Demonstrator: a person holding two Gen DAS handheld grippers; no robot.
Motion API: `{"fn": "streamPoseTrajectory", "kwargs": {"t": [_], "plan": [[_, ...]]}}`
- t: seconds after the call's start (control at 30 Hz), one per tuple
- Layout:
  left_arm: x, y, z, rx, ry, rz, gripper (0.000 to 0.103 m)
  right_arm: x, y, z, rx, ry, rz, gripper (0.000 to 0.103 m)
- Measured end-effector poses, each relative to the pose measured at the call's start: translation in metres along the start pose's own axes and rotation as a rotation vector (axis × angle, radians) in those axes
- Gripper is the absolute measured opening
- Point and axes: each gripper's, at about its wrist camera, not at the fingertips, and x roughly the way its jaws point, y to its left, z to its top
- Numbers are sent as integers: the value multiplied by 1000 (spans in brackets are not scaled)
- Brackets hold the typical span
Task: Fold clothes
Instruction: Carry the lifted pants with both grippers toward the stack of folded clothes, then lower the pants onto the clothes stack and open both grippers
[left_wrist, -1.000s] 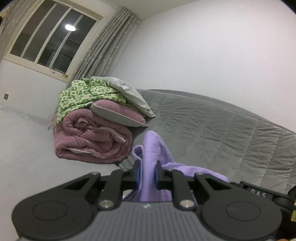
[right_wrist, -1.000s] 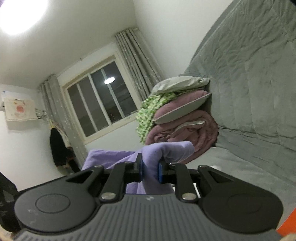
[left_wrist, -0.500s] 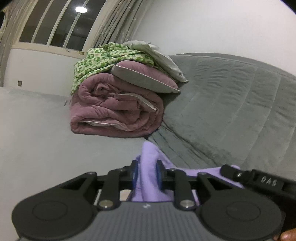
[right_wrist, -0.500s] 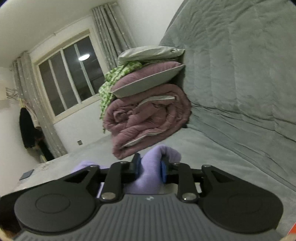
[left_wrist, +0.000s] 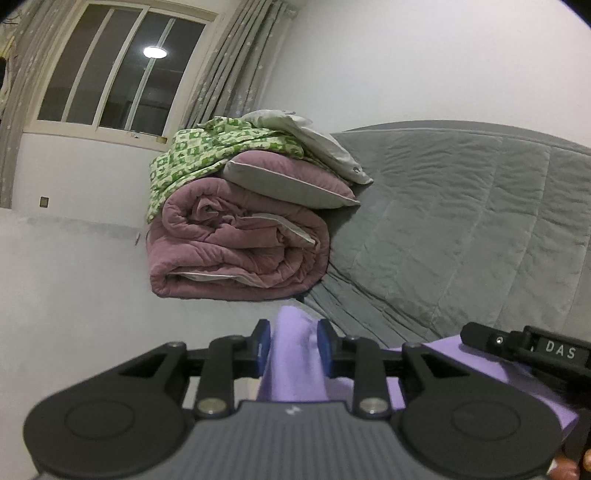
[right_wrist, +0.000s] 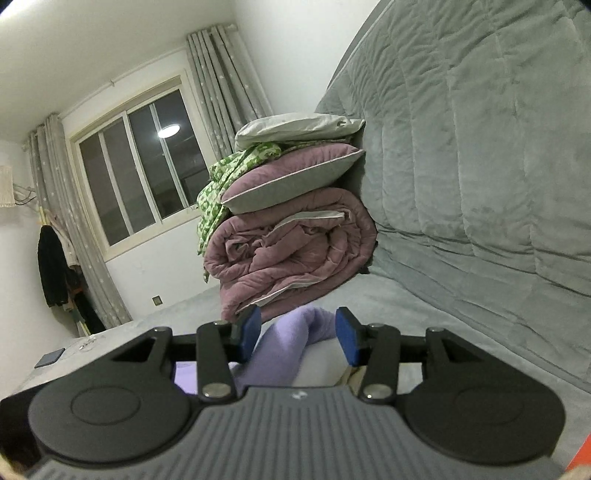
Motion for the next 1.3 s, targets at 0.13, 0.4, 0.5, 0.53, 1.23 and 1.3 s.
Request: {"fn": "streamPoseTrajectory", "kwargs": {"t": [0.13,0.4,0.5,0.53,1.23,1.3], "plan": [[-19,-4,11,14,25,22,30,-13,6,10,6,12,-1,49],[-76,-14,34,34,74,65,30,-63,39,28,-12,46,-3,49],[-105,-18,42,46,89,75,33,-85,54,32,-13,53,-4,49],[-115,-19,45,47,95,77,35,-92,59,33,-15,58,-7,49],[-292,-33,42,111,316,151,100,-233,152,12,-49,172,-84,98],[-302,-32,40,114,336,165,101,-239,158,8,-56,181,-91,103]]}}
